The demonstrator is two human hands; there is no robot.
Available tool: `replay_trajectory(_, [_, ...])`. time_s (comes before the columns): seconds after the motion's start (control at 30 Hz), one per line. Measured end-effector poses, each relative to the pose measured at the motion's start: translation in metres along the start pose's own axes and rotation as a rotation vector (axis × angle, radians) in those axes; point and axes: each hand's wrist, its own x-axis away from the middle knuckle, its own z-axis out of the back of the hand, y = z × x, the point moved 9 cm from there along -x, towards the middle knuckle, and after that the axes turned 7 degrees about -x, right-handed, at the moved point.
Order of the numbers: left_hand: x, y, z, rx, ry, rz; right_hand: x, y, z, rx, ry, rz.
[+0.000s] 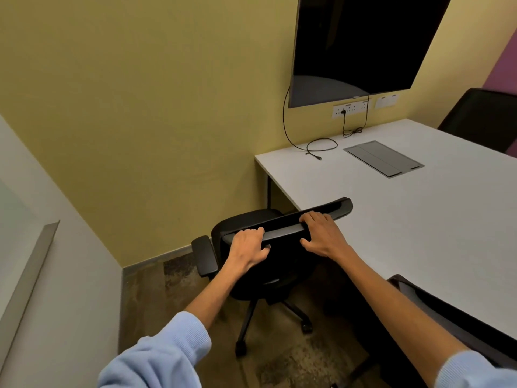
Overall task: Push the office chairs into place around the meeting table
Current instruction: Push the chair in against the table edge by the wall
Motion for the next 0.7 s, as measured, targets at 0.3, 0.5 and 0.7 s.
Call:
replay_trajectory(0.3, [-0.013, -0.016, -0.012, -0.044, -0.050, -0.045, -0.040, -0.011, -0.027, 0.161, -0.141, -0.155])
replay_trajectory(0.5, [-0.015, -0.050, -0.011, -0.114, 0.002, -0.054, -0.051, -0.035, -0.036, 0.184, -0.109, -0.130])
replay_trajectory(0.7, [-0.018, -0.096, -0.016, -0.154, -0.052, -0.108, -0.056, -0.074, -0.050, 0.123, -0.062, -0.177])
